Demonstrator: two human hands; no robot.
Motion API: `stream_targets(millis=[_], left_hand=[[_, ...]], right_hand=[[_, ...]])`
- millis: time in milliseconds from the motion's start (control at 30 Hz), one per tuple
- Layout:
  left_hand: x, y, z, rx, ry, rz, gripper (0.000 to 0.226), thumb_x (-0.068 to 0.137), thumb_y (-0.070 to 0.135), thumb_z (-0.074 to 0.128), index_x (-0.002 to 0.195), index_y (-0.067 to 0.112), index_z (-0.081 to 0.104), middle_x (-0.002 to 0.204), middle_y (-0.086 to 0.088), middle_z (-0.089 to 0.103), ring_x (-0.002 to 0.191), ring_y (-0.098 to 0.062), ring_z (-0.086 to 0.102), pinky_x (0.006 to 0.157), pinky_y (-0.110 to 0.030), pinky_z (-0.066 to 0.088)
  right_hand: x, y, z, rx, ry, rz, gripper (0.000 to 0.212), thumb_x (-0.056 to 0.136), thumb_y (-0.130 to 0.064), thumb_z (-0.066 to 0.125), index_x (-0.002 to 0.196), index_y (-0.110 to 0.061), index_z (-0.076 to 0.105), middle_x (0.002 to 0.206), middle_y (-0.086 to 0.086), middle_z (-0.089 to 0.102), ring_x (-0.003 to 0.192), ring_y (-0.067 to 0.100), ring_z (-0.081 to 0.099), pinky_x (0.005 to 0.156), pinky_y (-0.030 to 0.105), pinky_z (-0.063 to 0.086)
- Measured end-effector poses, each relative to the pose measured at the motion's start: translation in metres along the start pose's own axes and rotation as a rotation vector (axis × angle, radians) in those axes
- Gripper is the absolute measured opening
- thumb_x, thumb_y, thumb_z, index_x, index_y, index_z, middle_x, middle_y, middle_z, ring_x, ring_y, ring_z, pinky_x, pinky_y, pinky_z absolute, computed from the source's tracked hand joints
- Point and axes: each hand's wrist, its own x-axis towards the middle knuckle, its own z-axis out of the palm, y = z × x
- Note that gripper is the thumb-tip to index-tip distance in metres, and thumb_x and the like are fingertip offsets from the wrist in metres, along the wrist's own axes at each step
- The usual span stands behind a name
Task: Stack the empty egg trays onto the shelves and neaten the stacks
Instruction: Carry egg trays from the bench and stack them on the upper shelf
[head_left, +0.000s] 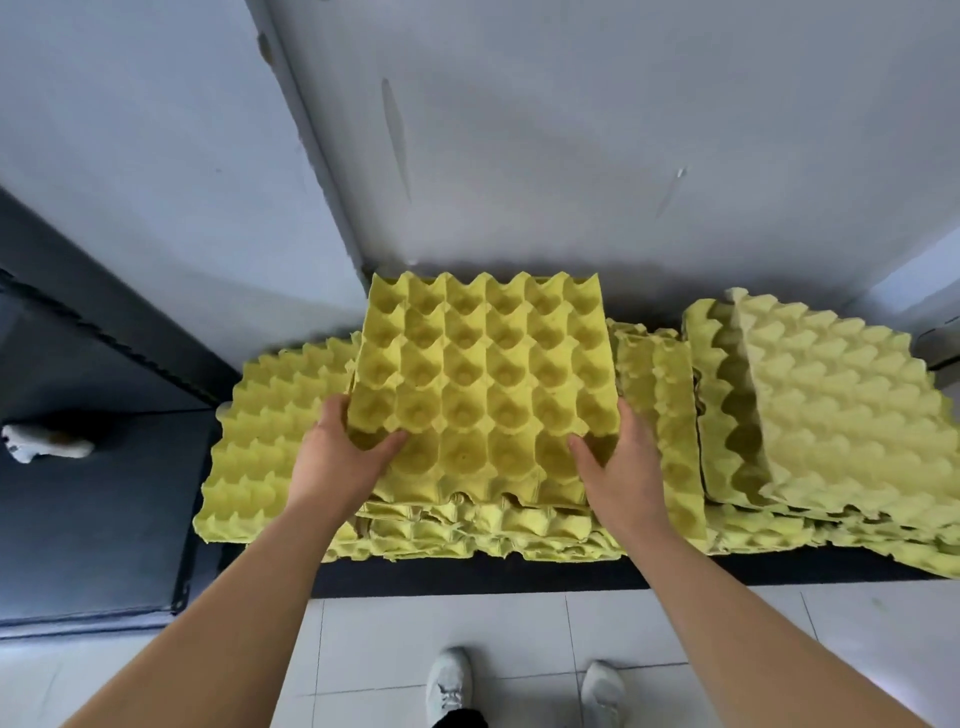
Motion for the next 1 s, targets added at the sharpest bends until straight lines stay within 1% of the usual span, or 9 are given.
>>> stream_targets(millis=[67, 200, 300, 433, 567, 667, 867, 933, 1000], left_hand=[[0.003, -0.006, 0.001, -0.014, -0.001, 0.019, 0.08, 0.071, 0.057, 0.073, 0.134, 0.029, 0.034, 0.114, 0.001, 0.058, 0.087, -0.022, 0.063, 0.068, -0.041, 0.058], [0.001, -0.011, 0.003, -0.029, 0.007, 0.044, 0.079, 0.07, 0.058, 0.073, 0.134, 0.029, 0.035, 0.111, 0.005, 0.054, 0.088, -0.021, 0.063, 0.07, -0.041, 0.058], [-0.001, -0.01, 0.003, -0.066, 0.051, 0.05, 0.077, 0.074, 0.049, 0.075, 0.136, 0.024, 0.038, 0.109, 0.008, 0.052, 0.091, -0.016, 0.056, 0.073, -0.035, 0.054], [-0.004, -0.006, -0.001, -0.114, 0.079, 0.052, 0.072, 0.079, 0.039, 0.074, 0.139, 0.018, 0.04, 0.107, 0.01, 0.048, 0.096, -0.014, 0.05, 0.075, -0.029, 0.044], [-0.012, 0.002, -0.005, -0.171, 0.115, 0.067, 0.073, 0.081, 0.036, 0.073, 0.141, 0.017, 0.038, 0.123, 0.003, 0.053, 0.096, -0.012, 0.046, 0.074, -0.028, 0.041], [-0.022, 0.01, -0.01, -0.219, 0.16, 0.088, 0.07, 0.082, 0.034, 0.073, 0.141, 0.017, 0.039, 0.117, 0.007, 0.051, 0.096, -0.01, 0.045, 0.075, -0.028, 0.041], [-0.063, 0.02, -0.034, -0.327, 0.263, 0.127, 0.064, 0.082, 0.035, 0.073, 0.137, 0.02, 0.044, 0.11, 0.015, 0.047, 0.102, -0.01, 0.049, 0.083, -0.032, 0.047], [-0.083, 0.022, -0.048, -0.367, 0.29, 0.125, 0.063, 0.081, 0.037, 0.073, 0.135, 0.022, 0.046, 0.116, 0.016, 0.052, 0.107, -0.011, 0.053, 0.088, -0.037, 0.05], [-0.105, 0.021, -0.065, -0.404, 0.321, 0.117, 0.058, 0.08, 0.039, 0.073, 0.13, 0.024, 0.05, 0.116, 0.012, 0.06, 0.106, -0.013, 0.058, 0.085, -0.038, 0.053]], right_hand=[[-0.001, 0.0, 0.001, 0.045, -0.007, 0.017, 0.079, 0.087, -0.04, 0.064, 0.149, -0.018, 0.02, 0.153, 0.002, 0.031, 0.139, 0.018, 0.03, 0.111, 0.035, 0.026], [-0.002, -0.007, -0.008, 0.189, -0.067, 0.102, 0.087, 0.08, -0.032, 0.073, 0.149, -0.029, 0.02, 0.15, -0.005, 0.035, 0.125, 0.018, 0.048, 0.104, 0.033, 0.037], [-0.002, -0.013, -0.013, 0.223, -0.073, 0.124, 0.087, 0.079, -0.025, 0.075, 0.148, -0.03, 0.023, 0.15, -0.006, 0.035, 0.132, 0.016, 0.036, 0.103, 0.03, 0.03], [-0.005, -0.014, -0.012, 0.227, -0.081, 0.13, 0.087, 0.078, -0.024, 0.076, 0.148, -0.031, 0.025, 0.151, -0.005, 0.033, 0.137, 0.019, 0.032, 0.108, 0.037, 0.029], [-0.005, -0.015, -0.012, 0.242, -0.065, 0.125, 0.084, 0.08, -0.025, 0.075, 0.148, -0.032, 0.025, 0.153, -0.004, 0.031, 0.138, 0.021, 0.031, 0.109, 0.041, 0.03], [-0.009, -0.018, -0.019, 0.288, -0.063, 0.102, 0.083, 0.081, -0.024, 0.073, 0.148, -0.033, 0.024, 0.153, -0.004, 0.028, 0.139, 0.02, 0.029, 0.109, 0.042, 0.029], [-0.029, -0.045, -0.055, 0.356, -0.051, -0.041, 0.082, 0.084, -0.021, 0.071, 0.148, -0.037, 0.023, 0.149, -0.012, 0.032, 0.128, 0.006, 0.032, 0.104, 0.034, 0.03], [-0.04, -0.058, -0.069, 0.344, -0.062, -0.103, 0.081, 0.084, -0.021, 0.071, 0.147, -0.037, 0.023, 0.143, -0.017, 0.034, 0.126, 0.004, 0.032, 0.102, 0.03, 0.028], [-0.053, -0.073, -0.084, 0.326, -0.084, -0.157, 0.08, 0.084, -0.024, 0.071, 0.147, -0.037, 0.023, 0.141, -0.019, 0.034, 0.124, 0.003, 0.033, 0.101, 0.029, 0.029]])
